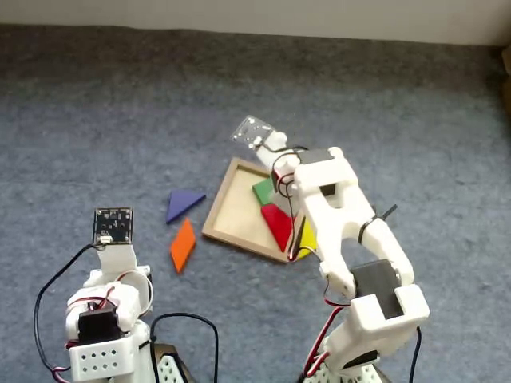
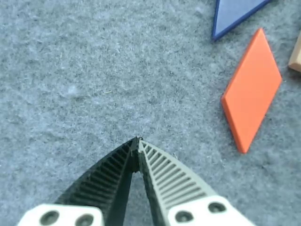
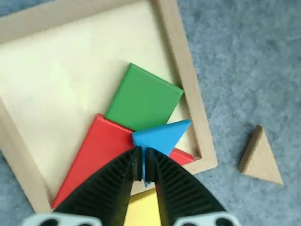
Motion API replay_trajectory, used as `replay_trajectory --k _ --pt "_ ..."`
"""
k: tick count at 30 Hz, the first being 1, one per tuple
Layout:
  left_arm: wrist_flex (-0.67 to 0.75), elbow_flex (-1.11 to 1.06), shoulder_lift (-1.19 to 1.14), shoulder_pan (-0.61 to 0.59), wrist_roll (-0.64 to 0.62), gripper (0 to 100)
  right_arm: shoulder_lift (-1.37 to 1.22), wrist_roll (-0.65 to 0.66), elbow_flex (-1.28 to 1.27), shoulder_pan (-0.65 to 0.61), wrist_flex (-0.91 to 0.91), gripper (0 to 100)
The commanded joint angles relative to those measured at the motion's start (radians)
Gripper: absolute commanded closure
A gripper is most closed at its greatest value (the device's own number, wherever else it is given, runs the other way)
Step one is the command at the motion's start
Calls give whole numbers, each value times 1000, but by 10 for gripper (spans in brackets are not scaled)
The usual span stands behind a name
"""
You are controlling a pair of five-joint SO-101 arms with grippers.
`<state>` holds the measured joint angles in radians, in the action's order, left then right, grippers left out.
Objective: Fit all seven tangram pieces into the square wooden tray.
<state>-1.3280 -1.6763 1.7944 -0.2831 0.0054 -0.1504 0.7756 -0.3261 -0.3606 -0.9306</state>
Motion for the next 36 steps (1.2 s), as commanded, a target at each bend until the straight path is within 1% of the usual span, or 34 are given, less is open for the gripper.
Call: replay_trajectory --k 1,8,10,16,19,23,27,31,34,36 --pt "-5 -19 27 -8 3 993 -4 78 28 10 10 963" --pt "-5 -19 27 -8 3 993 -4 181 35 8 15 963" --pt "-5 -19 27 -8 3 993 -8 193 62 8 15 964" --pt "-5 -19 27 -8 3 993 -94 187 196 8 2 964" --pt "-5 -19 27 -8 3 993 -96 186 257 4 -50 964" --pt "-5 -19 27 -8 3 993 -96 186 351 -10 -180 964" --pt "-5 -19 27 -8 3 993 -93 170 481 -10 -403 965" --pt "-5 -19 27 -8 3 993 -93 20 679 12 -659 978" --pt "-5 -19 27 -8 3 993 -93 -66 808 42 -823 994" --pt "-5 -19 27 -8 3 993 -81 -143 865 87 -831 994"
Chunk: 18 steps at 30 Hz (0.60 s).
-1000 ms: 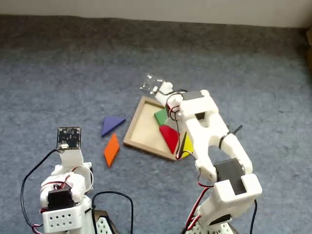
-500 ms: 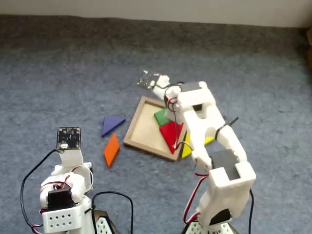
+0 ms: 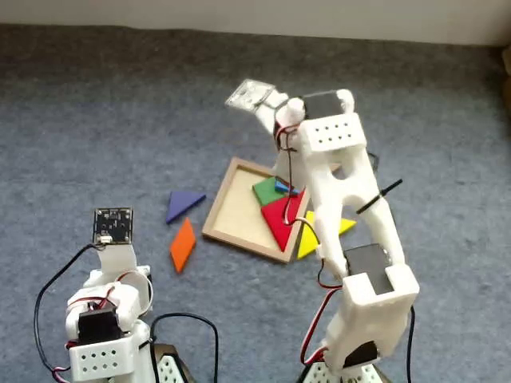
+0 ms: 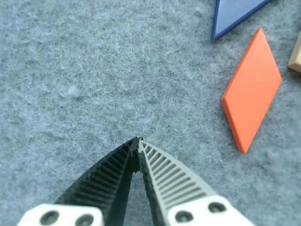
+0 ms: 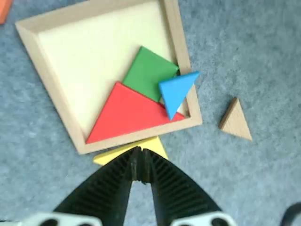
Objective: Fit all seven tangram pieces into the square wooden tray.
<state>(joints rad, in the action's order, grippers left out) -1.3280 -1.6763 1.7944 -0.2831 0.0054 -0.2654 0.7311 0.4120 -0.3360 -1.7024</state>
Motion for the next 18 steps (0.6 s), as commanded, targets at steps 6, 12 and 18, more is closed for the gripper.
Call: replay_trajectory --k 6,12,18 --pt "-5 -19 27 -8 3 993 219 -204 -36 165 -56 994" --pt "-5 -19 27 -8 3 993 552 -256 -317 174 -30 994" --pt "-5 -19 27 -8 3 993 808 -402 -602 214 85 989"
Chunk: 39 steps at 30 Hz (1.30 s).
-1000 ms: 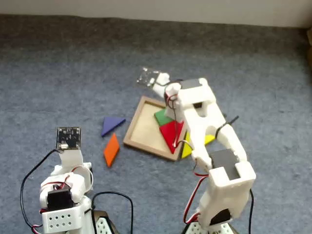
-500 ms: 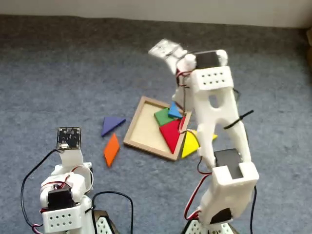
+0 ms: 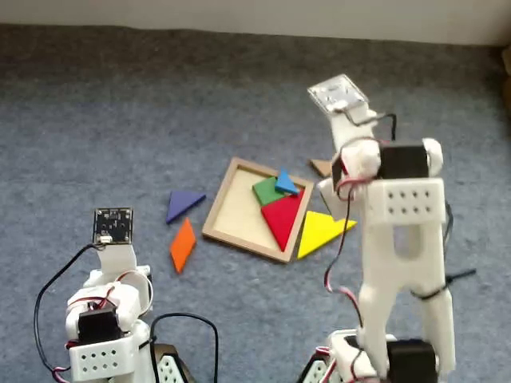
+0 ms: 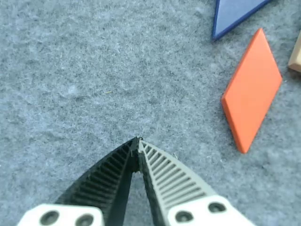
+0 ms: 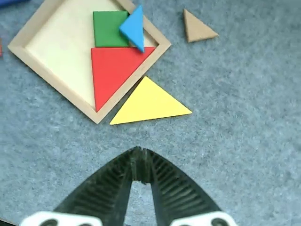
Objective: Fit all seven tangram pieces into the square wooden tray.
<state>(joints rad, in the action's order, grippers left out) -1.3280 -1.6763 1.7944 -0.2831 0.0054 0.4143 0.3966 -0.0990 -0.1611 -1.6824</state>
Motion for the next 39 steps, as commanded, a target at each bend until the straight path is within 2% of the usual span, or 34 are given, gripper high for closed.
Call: replay_trajectory --k 1,8,12,23,28,32,39 --pt "-5 -19 27 -8 3 993 153 -94 -139 58 82 989" --pt "-5 -19 27 -5 3 993 260 -207 -432 209 260 988" --pt "-5 -19 27 -5 3 992 344 -227 -572 274 323 988" --pt "-12 4 28 -13 6 992 414 -242 -901 294 562 988" --pt "-12 16 28 -12 8 991 412 -440 -911 252 627 975" --pt "-6 -13 28 -12 8 992 386 -562 -868 159 631 859" --pt "-6 -19 27 -5 3 993 47 -675 -593 70 631 847"
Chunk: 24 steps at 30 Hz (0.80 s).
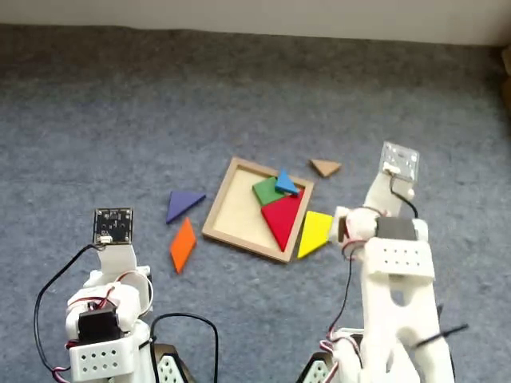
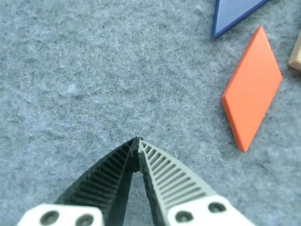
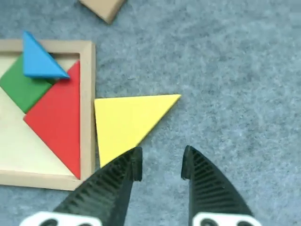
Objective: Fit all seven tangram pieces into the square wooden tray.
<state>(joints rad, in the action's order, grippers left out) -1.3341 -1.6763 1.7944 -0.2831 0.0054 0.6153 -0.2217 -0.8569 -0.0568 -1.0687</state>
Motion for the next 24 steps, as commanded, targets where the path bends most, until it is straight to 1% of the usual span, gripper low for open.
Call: replay_trajectory --k 1,7,12,18,21,22,24 --pt "0 -19 27 -5 3 993 -219 -78 219 -39 18 847" --pt "0 -19 27 -5 3 993 -529 -147 513 -61 18 847" --pt "2 -19 27 -5 3 993 -694 -153 650 -99 24 847" --pt "2 -19 27 -5 3 993 -862 -147 693 -105 19 847" --pt "2 -19 27 -5 3 993 -894 -140 687 -110 16 847" --pt "2 -19 27 -5 3 993 -891 -117 684 -113 15 847" --pt "2 -19 27 -5 3 993 -877 -40 664 -116 -44 847"
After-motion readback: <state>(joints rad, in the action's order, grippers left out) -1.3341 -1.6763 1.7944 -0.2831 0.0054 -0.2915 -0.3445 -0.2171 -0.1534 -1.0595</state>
